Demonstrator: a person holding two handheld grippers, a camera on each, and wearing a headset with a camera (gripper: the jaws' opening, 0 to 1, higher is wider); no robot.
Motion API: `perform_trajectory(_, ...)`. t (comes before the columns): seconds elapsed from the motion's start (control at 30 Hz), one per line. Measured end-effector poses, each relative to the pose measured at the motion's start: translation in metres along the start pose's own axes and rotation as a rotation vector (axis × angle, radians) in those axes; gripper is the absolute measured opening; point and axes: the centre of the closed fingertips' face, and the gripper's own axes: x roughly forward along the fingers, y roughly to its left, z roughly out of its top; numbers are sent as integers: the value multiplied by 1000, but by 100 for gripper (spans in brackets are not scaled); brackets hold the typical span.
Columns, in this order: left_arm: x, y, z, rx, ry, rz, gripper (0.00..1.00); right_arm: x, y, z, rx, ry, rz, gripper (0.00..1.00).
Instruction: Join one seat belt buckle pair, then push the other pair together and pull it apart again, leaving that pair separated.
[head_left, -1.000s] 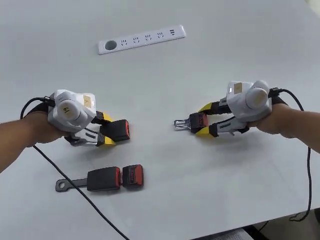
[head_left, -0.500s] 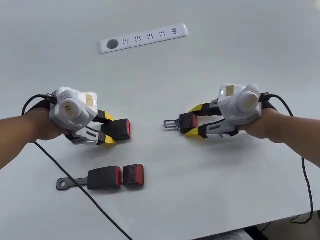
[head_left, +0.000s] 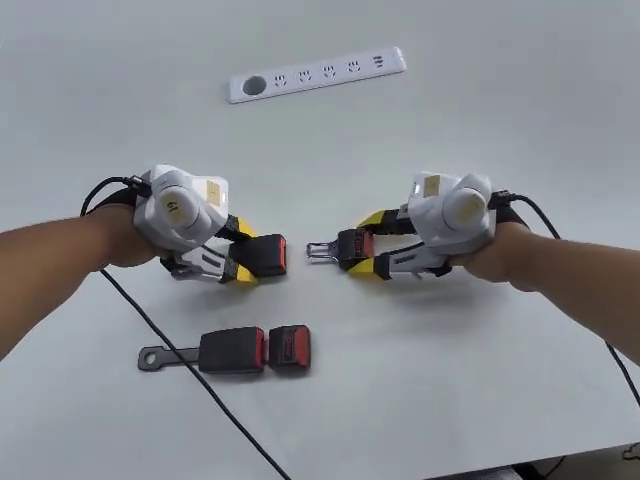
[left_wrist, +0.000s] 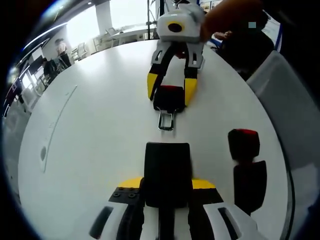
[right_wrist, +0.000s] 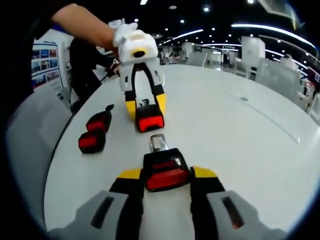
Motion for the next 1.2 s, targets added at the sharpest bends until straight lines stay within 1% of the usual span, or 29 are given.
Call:
perform_trajectory(0.13, 0, 0, 0, -2, 4, -2, 34, 9, 2, 3, -2, 3, 6, 35)
perform_trajectory(0.37, 0, 0, 0, 0, 8, -4, 34, 23, 11, 8, -10, 8, 18, 35)
perform_trajectory(0.43, 0, 1, 0, 2, 13, -6, 34, 24, 10, 8, -10, 8, 18, 35)
perform_trajectory(0.5, 0, 1, 0, 6, 16, -7, 34, 26, 11, 9, -15, 18, 19, 35)
perform_trajectory(0.6, 0, 1, 0, 8, 18, -7, 34, 34, 13, 12, -23, 40, 22, 35)
perform_trajectory(0.63, 0, 0, 0, 9, 18, -7, 34, 37, 14, 13, -22, 41, 23, 35)
perform_trajectory(0.67, 0, 0, 0, 11, 21, -7, 34, 36, 14, 12, -38, 56, 22, 35)
perform_trajectory(0.73, 0, 0, 0, 12, 21, -7, 34, 34, 13, 10, -18, 51, 23, 35)
perform_trajectory(0.83, 0, 0, 0, 20, 19, -5, 34, 34, 14, 9, -7, 50, 13, 35)
perform_trajectory(1.0, 0, 0, 0, 29, 29, -12, 34, 36, 15, 10, 1, 51, 4, 36)
perform_trajectory(1.2, 0, 0, 0, 34, 24, -14, 34, 38, 15, 11, 11, 51, 1, 35)
